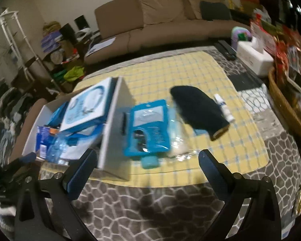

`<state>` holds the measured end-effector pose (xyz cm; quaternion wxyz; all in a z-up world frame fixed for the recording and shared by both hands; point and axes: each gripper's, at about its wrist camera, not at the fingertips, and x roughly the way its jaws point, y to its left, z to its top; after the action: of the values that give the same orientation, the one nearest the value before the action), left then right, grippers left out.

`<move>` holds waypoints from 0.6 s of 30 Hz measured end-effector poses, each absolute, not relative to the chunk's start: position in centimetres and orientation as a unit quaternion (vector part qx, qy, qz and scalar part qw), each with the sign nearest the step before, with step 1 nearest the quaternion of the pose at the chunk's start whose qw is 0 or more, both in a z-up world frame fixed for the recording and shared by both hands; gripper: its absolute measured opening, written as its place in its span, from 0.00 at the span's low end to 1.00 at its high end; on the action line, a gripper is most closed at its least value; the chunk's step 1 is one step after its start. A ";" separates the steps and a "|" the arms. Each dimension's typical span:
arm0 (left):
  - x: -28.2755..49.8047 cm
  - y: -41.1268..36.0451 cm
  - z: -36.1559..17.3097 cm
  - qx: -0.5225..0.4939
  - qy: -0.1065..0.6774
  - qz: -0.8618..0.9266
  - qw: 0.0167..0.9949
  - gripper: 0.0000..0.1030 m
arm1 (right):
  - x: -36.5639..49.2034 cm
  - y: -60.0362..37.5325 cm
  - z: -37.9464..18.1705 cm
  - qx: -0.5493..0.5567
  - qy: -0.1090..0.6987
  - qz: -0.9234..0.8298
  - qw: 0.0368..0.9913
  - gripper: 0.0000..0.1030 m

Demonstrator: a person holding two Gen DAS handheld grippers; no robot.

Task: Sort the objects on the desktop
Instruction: 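Withdraw the right gripper from the box back to the table, then grasp the blue printed pouch with the right gripper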

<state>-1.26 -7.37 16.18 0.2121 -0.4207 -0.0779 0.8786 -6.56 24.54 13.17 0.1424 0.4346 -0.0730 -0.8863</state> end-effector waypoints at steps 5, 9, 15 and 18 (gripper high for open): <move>-1.9 -4.6 15.4 -0.426 -0.067 0.874 0.223 1.00 | -8.3 26.9 9.7 0.457 -0.135 -0.863 0.167 1.00; -2.3 -2.7 14.7 -0.428 -0.053 0.872 0.231 1.00 | -10.2 28.5 7.0 0.473 -0.248 -0.820 0.205 0.94; -3.0 -0.9 14.0 -0.434 -0.038 0.869 0.236 1.00 | -12.4 29.5 2.2 0.506 -0.407 -0.721 0.242 0.78; -3.5 -0.5 13.9 -0.437 -0.044 0.867 0.235 1.00 | -13.4 29.2 0.8 0.507 -0.440 -0.698 0.248 0.74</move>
<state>-3.54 -0.50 13.93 0.2353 -0.4371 -0.0437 0.8670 -13.43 29.23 0.76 0.2479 0.5072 -0.4405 -0.6980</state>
